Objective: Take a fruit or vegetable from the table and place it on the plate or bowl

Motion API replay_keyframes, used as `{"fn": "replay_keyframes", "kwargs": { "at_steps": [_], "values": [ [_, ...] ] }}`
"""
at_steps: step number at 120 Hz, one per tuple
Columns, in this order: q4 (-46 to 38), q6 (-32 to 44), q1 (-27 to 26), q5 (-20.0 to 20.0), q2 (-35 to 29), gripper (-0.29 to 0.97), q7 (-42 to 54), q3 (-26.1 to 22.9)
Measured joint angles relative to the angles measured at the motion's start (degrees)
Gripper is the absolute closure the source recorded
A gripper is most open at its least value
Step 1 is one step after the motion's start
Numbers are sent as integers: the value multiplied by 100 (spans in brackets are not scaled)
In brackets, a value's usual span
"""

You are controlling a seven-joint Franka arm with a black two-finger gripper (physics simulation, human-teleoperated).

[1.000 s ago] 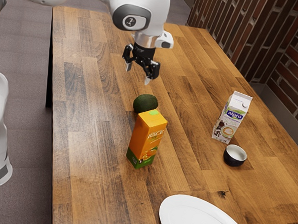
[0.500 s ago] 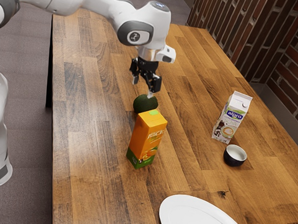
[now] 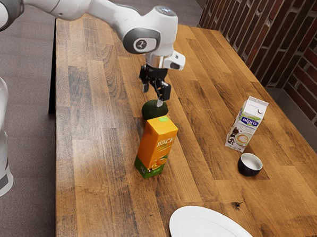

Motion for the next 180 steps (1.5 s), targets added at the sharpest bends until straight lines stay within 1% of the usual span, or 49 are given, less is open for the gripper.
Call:
{"fn": "replay_keyframes", "kwargs": {
  "at_steps": [11, 61, 105, 155, 159, 170, 180],
  "values": [
    [0, 82, -47, -3, 106, 0, 62, -3],
    [-221, 404, -9, -141, 231, 0, 251, -4],
    [-372, 655, 68, -365, 429, 0, 336, -4],
    [-369, 979, 78, -403, 687, 0, 398, 4],
    [-367, 997, 78, -409, 698, 2, 401, 4],
    [-353, 1073, 79, -404, 700, 18, 381, 6],
    [-332, 1122, 76, -358, 681, 24, 321, 11]
  ]
}}
